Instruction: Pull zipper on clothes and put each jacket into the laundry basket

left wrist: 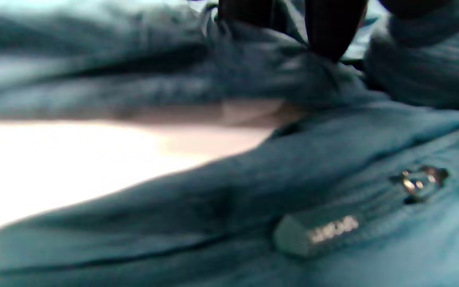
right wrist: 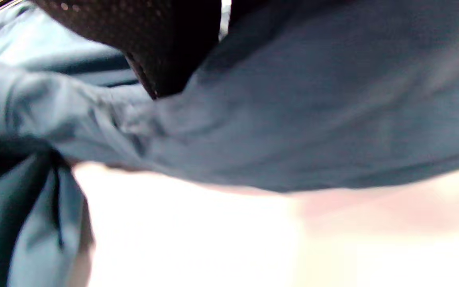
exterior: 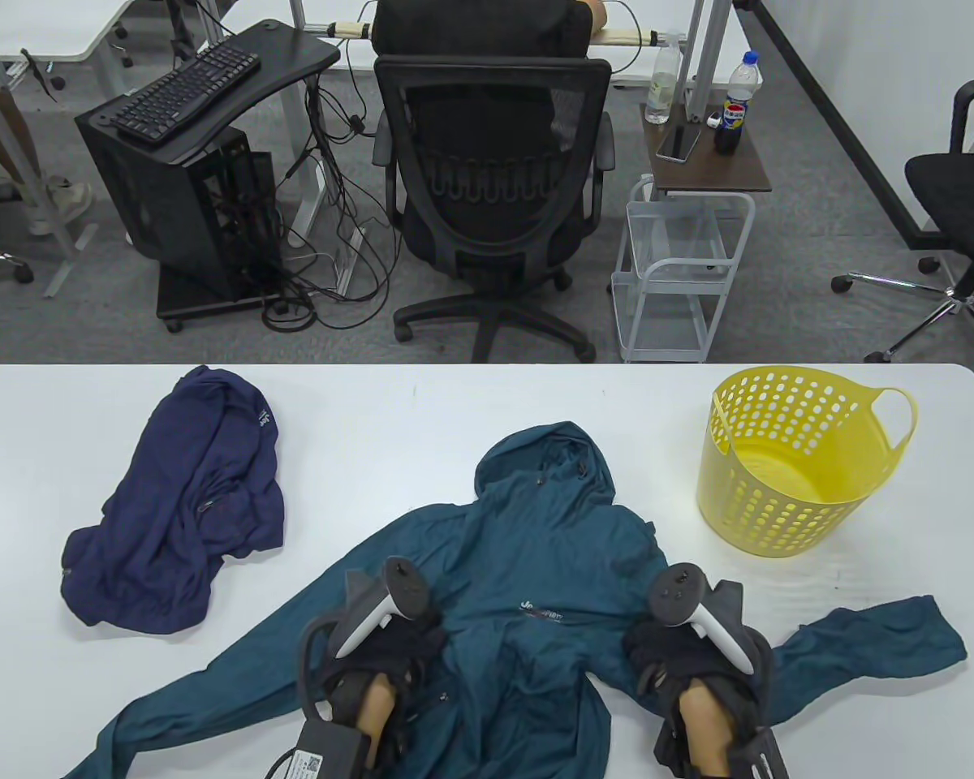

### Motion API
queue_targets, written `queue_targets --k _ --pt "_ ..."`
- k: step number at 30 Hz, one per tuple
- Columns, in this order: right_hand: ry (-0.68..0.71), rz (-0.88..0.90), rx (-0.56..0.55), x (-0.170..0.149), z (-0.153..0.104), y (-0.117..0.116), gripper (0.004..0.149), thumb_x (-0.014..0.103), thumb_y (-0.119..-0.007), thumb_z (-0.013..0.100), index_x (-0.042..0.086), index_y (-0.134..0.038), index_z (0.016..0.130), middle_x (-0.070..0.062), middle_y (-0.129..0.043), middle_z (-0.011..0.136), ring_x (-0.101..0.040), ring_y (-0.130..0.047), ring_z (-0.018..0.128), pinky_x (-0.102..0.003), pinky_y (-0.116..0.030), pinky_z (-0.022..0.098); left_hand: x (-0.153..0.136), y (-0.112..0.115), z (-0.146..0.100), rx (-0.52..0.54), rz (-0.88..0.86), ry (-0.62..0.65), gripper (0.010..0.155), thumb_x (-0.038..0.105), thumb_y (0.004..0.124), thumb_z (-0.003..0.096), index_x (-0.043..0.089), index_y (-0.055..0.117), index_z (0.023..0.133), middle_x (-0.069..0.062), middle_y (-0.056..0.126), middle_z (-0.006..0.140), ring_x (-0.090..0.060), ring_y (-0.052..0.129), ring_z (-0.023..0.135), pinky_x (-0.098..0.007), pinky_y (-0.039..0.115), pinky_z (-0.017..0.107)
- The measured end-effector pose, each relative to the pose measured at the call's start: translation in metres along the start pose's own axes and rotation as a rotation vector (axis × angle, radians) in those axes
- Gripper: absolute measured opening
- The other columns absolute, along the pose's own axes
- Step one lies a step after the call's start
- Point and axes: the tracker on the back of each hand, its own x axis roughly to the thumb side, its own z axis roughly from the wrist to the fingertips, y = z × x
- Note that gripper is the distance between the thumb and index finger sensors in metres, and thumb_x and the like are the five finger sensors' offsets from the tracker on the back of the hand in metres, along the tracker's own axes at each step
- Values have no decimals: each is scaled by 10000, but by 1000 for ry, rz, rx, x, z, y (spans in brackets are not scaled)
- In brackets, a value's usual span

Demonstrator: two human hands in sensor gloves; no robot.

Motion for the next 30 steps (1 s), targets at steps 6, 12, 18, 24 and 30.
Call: queue_targets --k 6,12,18,24,30 --pt "-36 -64 -102 14 -22 26 445 290 -793 451 212 -936 865 -16 -859 1027 -395 -818 906 -608 -612 646 16 -19 -25 138 13 -7 575 634 664 382 437 806 904 39 858 991 -332 609 1037 -647 423 716" --pt "126 -71 -322 77 -36 69 481 371 -749 510 292 -786 982 3 -722 1126 -429 -670 999 -640 -546 684 69 2 -7 287 35 361 733 689 634 349 628 276 986 195 186 1207 -252 176 1132 -620 317 769" --pt "85 50 -350 116 29 70 560 439 -768 506 299 -667 1039 19 -582 1182 -455 -497 1071 -702 -471 701 99 44 0 -6 277 342 690 674 623 353 627 313 969 163 145 1176 -296 229 1095 -598 363 749" --pt "60 -60 -342 128 90 47 743 457 -851 457 368 -457 1081 101 -383 1225 -388 -357 1129 -683 -370 756 107 51 -37 -55 321 409 619 634 676 348 576 551 952 103 348 1176 -327 447 1057 -583 551 690" --pt "160 -325 -260 148 121 16 406 370 -916 420 434 -871 819 177 -874 927 -276 -636 1053 -674 -355 779 109 52 -46 -86 310 441 582 612 702 330 553 665 908 102 427 1149 -342 515 1021 -602 605 654"
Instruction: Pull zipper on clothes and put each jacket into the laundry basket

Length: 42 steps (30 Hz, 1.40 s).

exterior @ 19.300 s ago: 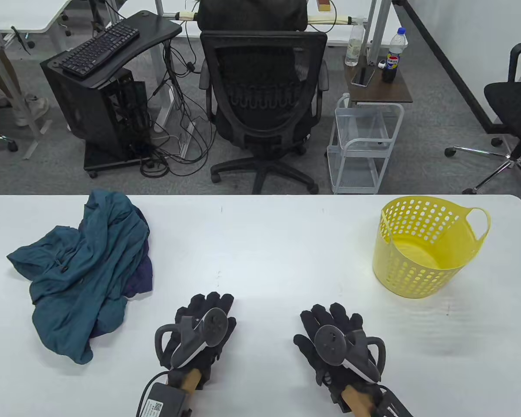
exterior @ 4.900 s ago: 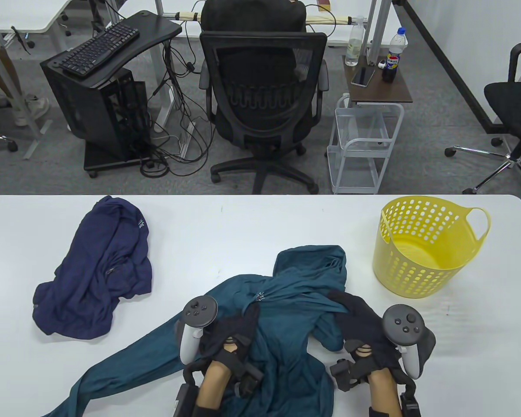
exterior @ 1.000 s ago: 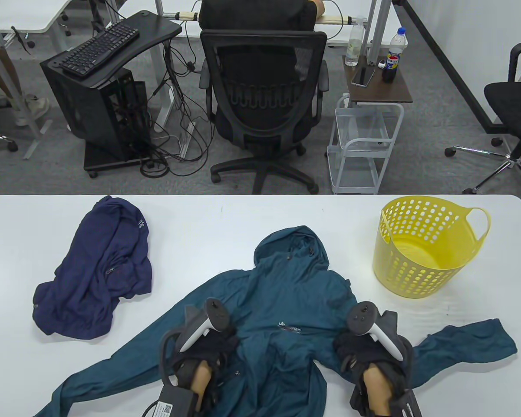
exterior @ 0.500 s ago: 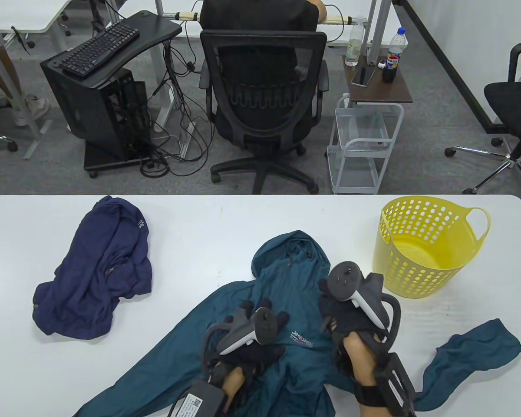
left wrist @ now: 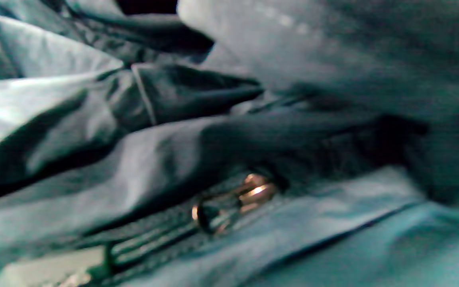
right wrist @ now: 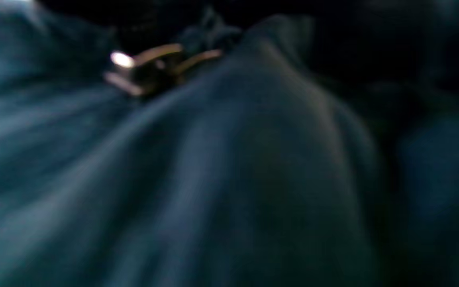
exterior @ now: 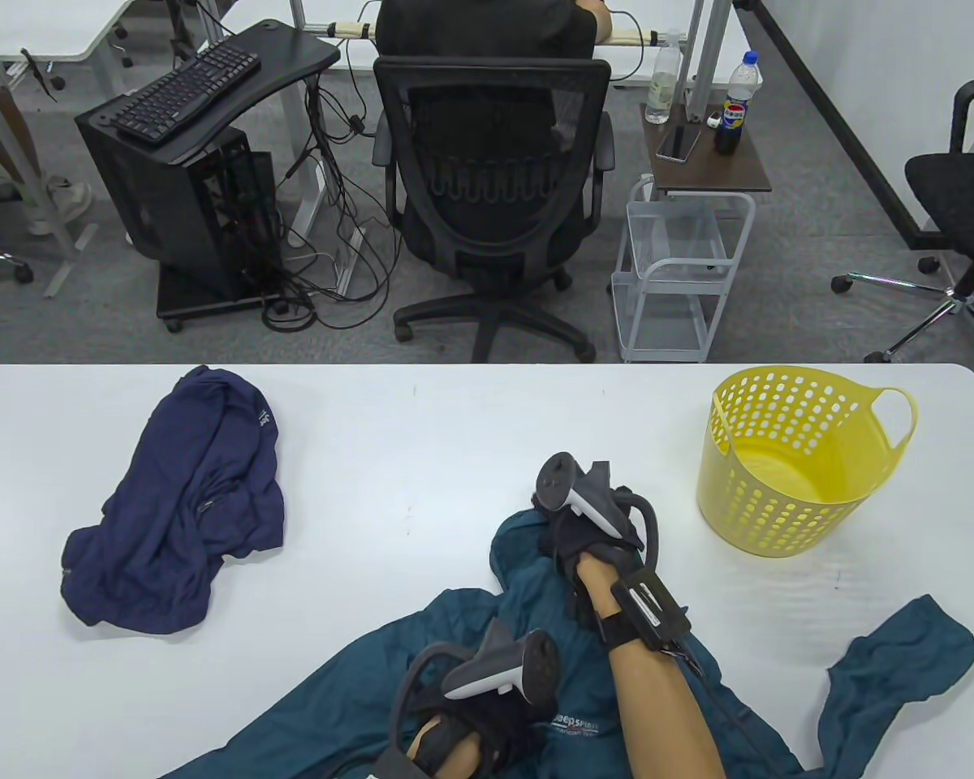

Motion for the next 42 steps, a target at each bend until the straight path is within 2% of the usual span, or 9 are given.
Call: queue_targets --k 2,5,10,13,18,26,31,37,42 --pt "78 66 -39 4 -2 15 360 411 -887 415 435 -897 774 148 -962 786 -225 -842 892 -661 -451 760 1 -1 -2 -5 -12 9 571 609 704 330 543 699 896 98 450 1142 -351 535 1009 -611 624 638" --pt "88 572 -19 -11 -2 50 374 425 -869 434 430 -874 808 130 -962 766 -223 -896 825 -652 -489 750 2 -1 -4 -5 -15 1 566 606 703 329 528 729 889 88 481 1135 -359 572 992 -618 649 619" --pt "-323 1267 -103 -76 4 52 517 491 -734 536 360 -648 1028 59 -876 995 -322 -843 915 -632 -543 710 11 0 -13 11 38 -76 590 610 697 317 511 726 898 30 556 1124 -398 729 918 -604 736 556" --pt "-327 1153 19 -87 1 36 748 557 -703 511 280 -349 1109 -38 -472 1197 -487 -514 1039 -682 -469 698 11 -1 -14 15 38 -90 594 615 689 319 511 723 902 22 582 1119 -399 778 891 -591 758 541" --pt "-266 928 42 -88 -21 30 763 558 -707 504 273 -338 1107 -41 -415 1205 -502 -454 1045 -678 -464 698 -1 -6 -14 55 -21 -111 617 633 656 339 507 657 943 26 610 1129 -375 806 892 -569 746 561" --pt "-22 494 54 -63 -105 44 568 463 -736 508 279 -652 1039 -31 -707 1119 -447 -698 969 -615 -582 673 -62 -29 -35 198 -189 -291 601 546 668 392 440 634 982 28 682 1114 -339 780 933 -622 639 635" --pt "59 306 15 -51 -158 14 492 445 -776 492 265 -809 948 -38 -902 980 -361 -925 772 -534 -732 563 -97 -27 -35 192 -258 -329 536 445 709 412 451 698 948 86 740 1089 -332 715 986 -642 566 676" --pt "64 110 305 -45 -161 -44 727 577 -810 440 318 -563 1073 -6 -508 1183 -417 -630 981 -593 -602 663 -119 2 -4 4 -321 -314 681 562 776 326 591 521 956 166 344 1184 -295 291 1102 -661 304 729" --pt "-40 20 282 -75 -144 -52 753 490 -788 474 389 -357 1083 78 -238 1207 -374 -291 1103 -627 -361 753 -148 11 6 -13 -393 -422 832 610 793 309 624 278 962 194 62 1153 -281 -24 1056 -679 35 659"
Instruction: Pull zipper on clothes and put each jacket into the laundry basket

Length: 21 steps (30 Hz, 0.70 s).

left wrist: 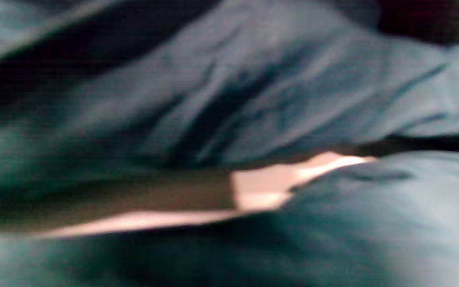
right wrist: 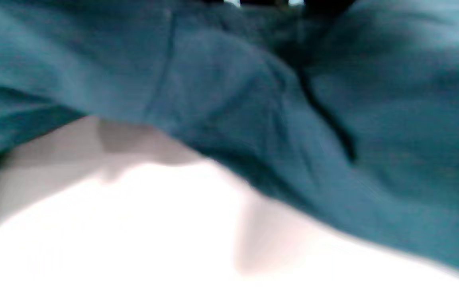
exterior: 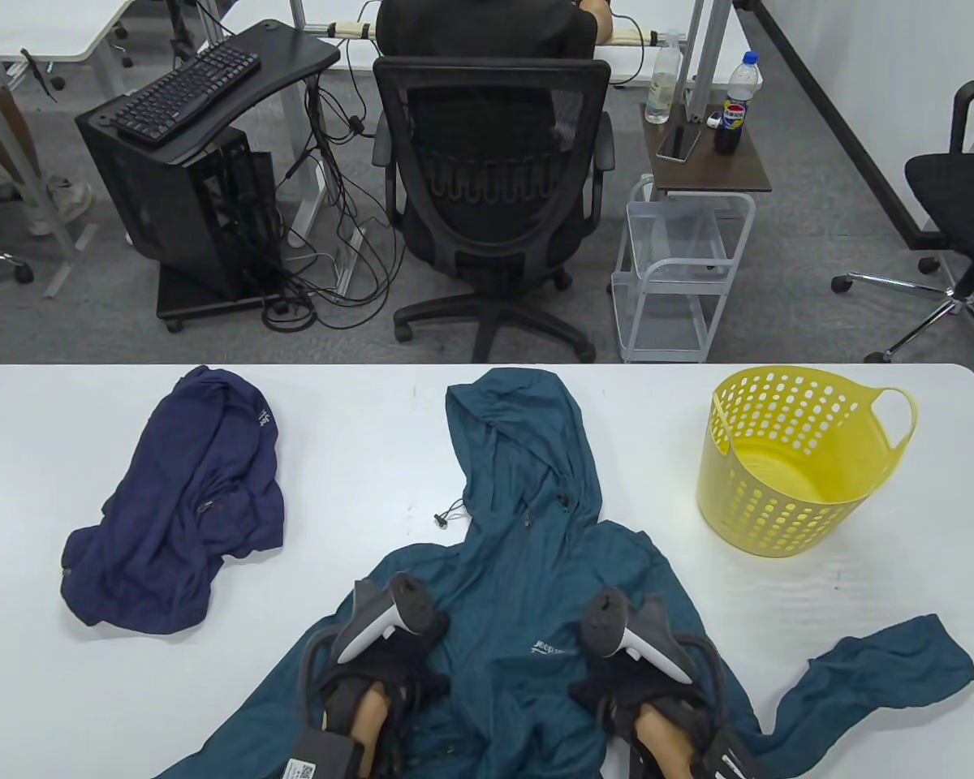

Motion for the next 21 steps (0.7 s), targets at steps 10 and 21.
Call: queue_targets --k 10,21 --pt "-109 41 -334 -17 3 21 643 429 -775 470 384 -510 1054 75 -410 1202 -366 -373 1108 -651 -375 746 -15 -22 -2 295 3 -124 771 585 751 343 582 331 989 147 219 1196 -283 111 1094 -679 149 700" --pt "383 19 -250 57 -72 3 494 555 -831 425 319 -898 854 22 -927 937 -309 -938 759 -521 -718 597 42 -22 -59 202 95 320 515 515 812 346 434 813 855 118 882 962 -209 794 951 -601 549 719"
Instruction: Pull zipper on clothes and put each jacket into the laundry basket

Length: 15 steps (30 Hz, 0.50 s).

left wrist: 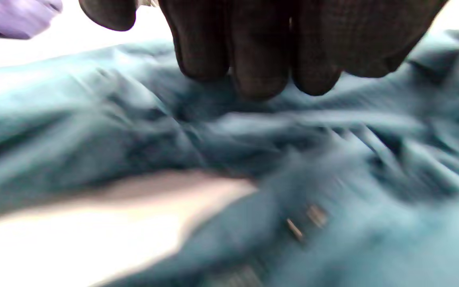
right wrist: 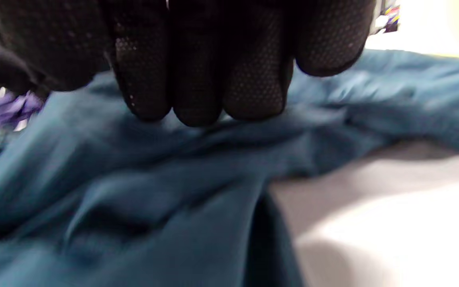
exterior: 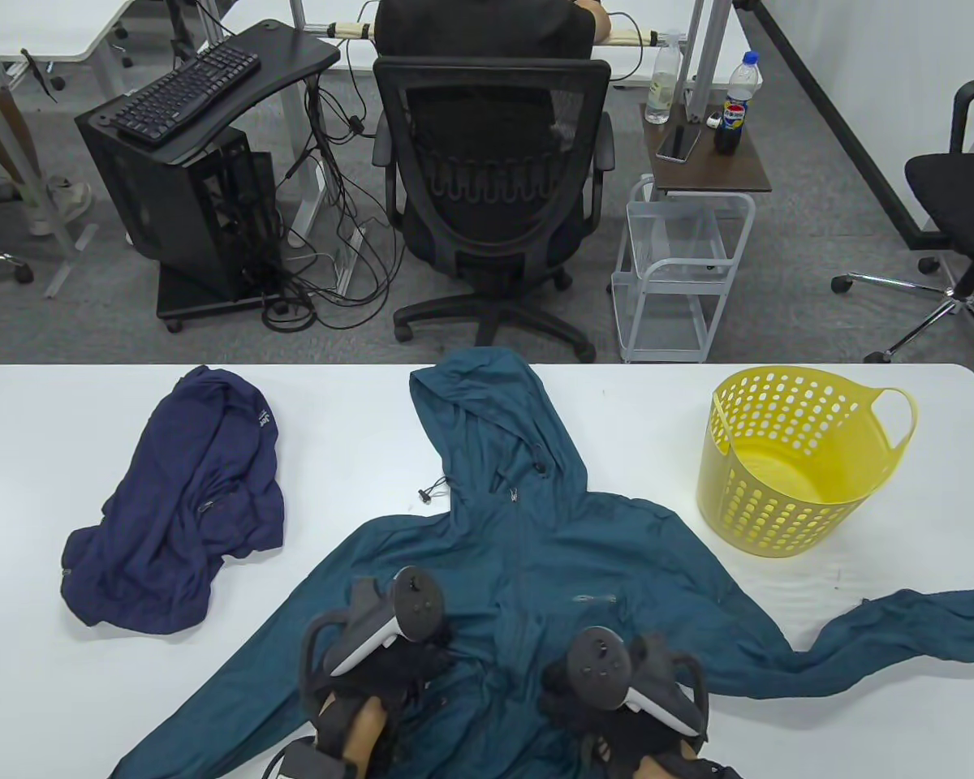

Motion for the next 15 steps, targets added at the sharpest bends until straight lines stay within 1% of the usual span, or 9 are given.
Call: queue_targets --k 1,2,3,5,6,7,9,11,15 --pt "-9 -22 11 2 2 -6 532 565 -825 422 319 -862 892 20 -886 982 -324 -917 796 -531 -706 611 3 6 4 -42 -6 -1 551 522 808 351 479 755 898 114 784 1056 -228 704 1015 -610 511 729" --pt "-32 -66 33 3 6 -15 561 573 -818 420 326 -825 923 27 -844 1018 -333 -886 837 -540 -690 625 4 16 12 -87 19 -30 584 536 801 345 510 707 920 121 697 1112 -244 621 1054 -616 476 734" --pt "-41 -98 83 1 11 -22 599 584 -809 417 337 -769 962 41 -783 1060 -333 -836 894 -541 -672 643 3 24 19 -130 60 -67 610 560 786 337 546 657 933 133 607 1147 -239 546 1077 -611 452 738" --pt "-61 -99 143 -4 15 -28 675 597 -793 422 371 -615 1033 82 -595 1143 -305 -679 1003 -560 -611 685 -1 32 26 -176 82 -101 672 580 761 331 605 493 947 192 370 1172 -225 339 1100 -603 359 749" --pt "-78 -74 150 -12 18 -30 713 581 -799 425 382 -540 1059 96 -500 1175 -294 -576 1056 -588 -553 712 -7 35 31 -172 51 -135 688 592 742 337 627 428 949 189 270 1173 -239 230 1097 -607 301 749" --pt "-82 -64 157 -16 20 -30 722 543 -814 429 390 -507 1064 107 -454 1183 -285 -515 1079 -603 -521 723 -10 36 33 -172 38 -157 688 596 726 348 635 399 952 179 214 1173 -250 163 1088 -610 266 746" --pt "-89 -26 199 -28 26 -31 728 414 -857 444 425 -459 1053 158 -378 1182 -255 -397 1107 -617 -446 749 -18 36 35 -169 44 -207 695 590 704 359 640 345 953 175 146 1164 -247 73 1074 -609 231 746" --pt "-79 22 156 -44 30 -28 724 331 -893 436 431 -498 1035 165 -405 1174 -250 -396 1106 -615 -453 749 -24 36 37 -158 63 -253 717 576 699 368 640 289 953 171 93 1158 -248 27 1065 -609 215 749" --pt "-134 -16 104 -72 29 -17 726 286 -920 424 432 -535 1023 159 -434 1174 -279 -401 1106 -620 -457 749 -37 32 37 -119 34 -296 725 555 702 369 628 285 957 162 94 1160 -251 21 1063 -603 226 753"
